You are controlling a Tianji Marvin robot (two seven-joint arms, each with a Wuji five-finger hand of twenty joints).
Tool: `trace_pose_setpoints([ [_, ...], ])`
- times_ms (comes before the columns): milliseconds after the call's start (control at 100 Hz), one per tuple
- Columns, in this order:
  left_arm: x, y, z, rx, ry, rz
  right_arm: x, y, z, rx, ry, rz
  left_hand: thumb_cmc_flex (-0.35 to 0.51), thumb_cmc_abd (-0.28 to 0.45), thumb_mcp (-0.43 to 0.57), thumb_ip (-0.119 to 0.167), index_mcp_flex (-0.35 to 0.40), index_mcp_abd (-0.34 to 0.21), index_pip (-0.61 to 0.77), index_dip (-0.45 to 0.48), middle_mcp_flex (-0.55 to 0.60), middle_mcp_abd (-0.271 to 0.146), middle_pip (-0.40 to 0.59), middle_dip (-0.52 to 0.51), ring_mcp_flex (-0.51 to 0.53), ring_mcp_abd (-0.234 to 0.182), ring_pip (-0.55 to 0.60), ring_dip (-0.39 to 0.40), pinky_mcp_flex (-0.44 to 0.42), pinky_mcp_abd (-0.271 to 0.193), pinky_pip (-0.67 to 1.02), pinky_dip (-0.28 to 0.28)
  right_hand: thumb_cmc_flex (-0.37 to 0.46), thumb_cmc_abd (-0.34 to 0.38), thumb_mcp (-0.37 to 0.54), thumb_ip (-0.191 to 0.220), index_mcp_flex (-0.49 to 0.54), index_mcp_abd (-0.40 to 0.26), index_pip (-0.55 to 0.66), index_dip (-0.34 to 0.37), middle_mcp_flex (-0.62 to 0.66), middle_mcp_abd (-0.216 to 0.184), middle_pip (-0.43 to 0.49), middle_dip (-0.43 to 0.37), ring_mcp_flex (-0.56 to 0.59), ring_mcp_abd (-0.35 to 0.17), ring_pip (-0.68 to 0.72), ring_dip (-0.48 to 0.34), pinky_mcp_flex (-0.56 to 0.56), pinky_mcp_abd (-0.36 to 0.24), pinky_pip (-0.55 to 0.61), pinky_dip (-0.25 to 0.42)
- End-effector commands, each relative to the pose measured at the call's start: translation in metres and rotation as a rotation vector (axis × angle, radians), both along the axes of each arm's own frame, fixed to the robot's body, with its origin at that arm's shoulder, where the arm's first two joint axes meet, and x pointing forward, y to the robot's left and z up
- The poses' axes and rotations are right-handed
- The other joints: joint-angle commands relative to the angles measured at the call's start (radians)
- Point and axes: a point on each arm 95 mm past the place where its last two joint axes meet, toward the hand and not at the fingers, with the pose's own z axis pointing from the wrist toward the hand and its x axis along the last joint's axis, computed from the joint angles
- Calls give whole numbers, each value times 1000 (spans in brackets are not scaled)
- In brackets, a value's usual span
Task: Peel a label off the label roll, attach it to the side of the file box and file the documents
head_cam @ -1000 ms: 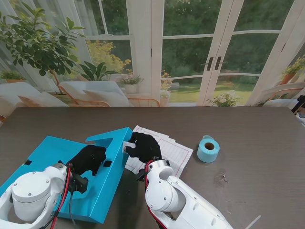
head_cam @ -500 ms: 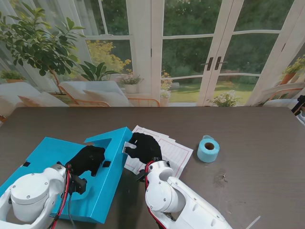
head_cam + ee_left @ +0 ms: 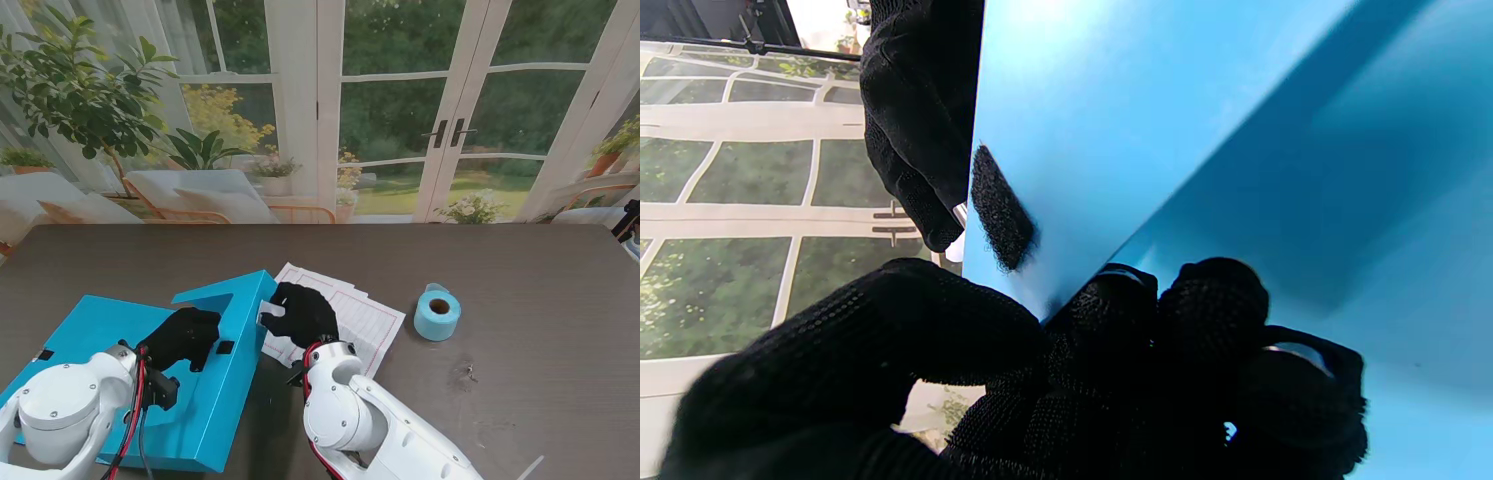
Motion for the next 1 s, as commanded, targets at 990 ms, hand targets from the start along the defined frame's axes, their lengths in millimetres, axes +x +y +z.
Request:
trace_pose_setpoints([
  [990, 3, 1, 0, -56, -40, -131, -22, 14, -13, 55, 42, 77, 70, -58, 32, 31, 67, -8, 12, 11, 51, -82, 12, 46, -20, 56, 36, 40, -35, -43, 14, -15, 28, -1, -6, -86, -26, -45, -2, -76, -34, 7, 5, -22, -16, 12, 1, -3, -39, -22, 47, 26],
])
